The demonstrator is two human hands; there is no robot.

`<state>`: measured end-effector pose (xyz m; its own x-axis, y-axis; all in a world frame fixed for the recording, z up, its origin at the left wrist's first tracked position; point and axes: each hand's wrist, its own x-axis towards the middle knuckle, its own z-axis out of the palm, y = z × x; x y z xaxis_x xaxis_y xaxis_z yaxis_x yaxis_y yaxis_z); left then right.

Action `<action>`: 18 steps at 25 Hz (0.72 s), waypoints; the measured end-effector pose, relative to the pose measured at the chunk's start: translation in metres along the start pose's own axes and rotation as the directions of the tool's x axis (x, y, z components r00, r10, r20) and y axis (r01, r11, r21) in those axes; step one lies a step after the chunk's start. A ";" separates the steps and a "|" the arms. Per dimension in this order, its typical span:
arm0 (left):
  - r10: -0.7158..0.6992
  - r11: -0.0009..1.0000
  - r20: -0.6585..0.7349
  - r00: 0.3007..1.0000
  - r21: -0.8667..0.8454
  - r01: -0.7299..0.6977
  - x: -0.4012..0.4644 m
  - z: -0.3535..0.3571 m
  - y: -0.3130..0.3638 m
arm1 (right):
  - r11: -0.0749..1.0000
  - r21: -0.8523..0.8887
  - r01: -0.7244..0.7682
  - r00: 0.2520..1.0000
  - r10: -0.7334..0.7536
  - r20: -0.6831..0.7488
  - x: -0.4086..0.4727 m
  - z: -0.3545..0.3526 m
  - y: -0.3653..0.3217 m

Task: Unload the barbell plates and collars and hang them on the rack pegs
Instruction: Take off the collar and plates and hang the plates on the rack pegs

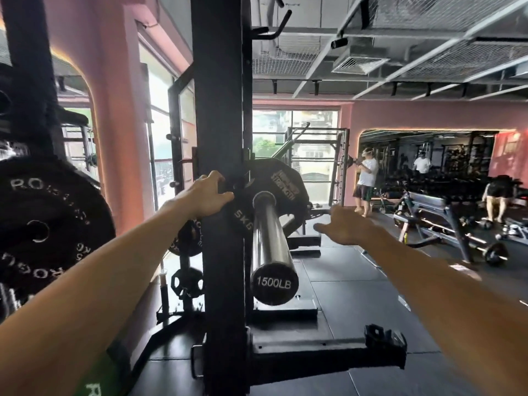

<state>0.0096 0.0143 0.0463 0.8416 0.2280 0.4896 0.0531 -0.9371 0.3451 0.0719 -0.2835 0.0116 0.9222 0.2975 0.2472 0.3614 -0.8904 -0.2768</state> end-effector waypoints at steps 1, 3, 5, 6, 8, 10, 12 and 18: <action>-0.002 1.000 -0.001 1.000 -0.003 0.002 0.015 0.006 -0.001 | 1.000 0.020 -0.011 1.000 0.011 0.003 0.017 0.007 -0.001; 0.013 0.999 0.000 1.000 -0.039 -0.013 0.044 0.019 -0.001 | 0.998 0.041 -0.053 0.999 0.053 0.010 0.046 0.021 -0.001; 0.041 0.996 -0.002 0.999 -0.076 -0.041 0.065 0.033 0.000 | 0.995 0.049 -0.092 0.996 0.092 0.013 0.067 0.033 -0.005; 0.056 0.995 -0.005 0.998 -0.081 -0.056 0.074 0.041 0.001 | 0.993 0.066 -0.095 0.995 0.095 0.012 0.078 0.040 -0.008; 0.088 0.995 -0.030 0.996 -0.035 -0.089 0.093 0.056 0.000 | 0.989 0.117 -0.089 0.996 0.088 0.013 0.100 0.056 -0.014; 0.110 0.989 -0.096 0.989 0.108 -0.099 0.105 0.062 0.001 | 0.973 0.206 -0.108 0.994 0.109 0.004 0.118 0.071 -0.019; 0.128 0.970 -0.152 0.980 0.225 -0.092 0.114 0.065 -0.005 | 0.927 0.351 -0.133 0.986 0.159 -0.045 0.128 0.079 -0.024; -0.088 0.993 -0.108 0.990 0.063 0.095 0.107 0.066 -0.015 | 0.852 0.521 -0.056 0.962 0.185 -0.200 0.151 0.063 -0.030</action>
<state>0.1339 0.0353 0.0409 0.7704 0.3369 0.5413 0.1669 -0.9260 0.3388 0.2086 -0.1903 -0.0014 0.9266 0.0528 0.3722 0.3284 -0.5958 -0.7329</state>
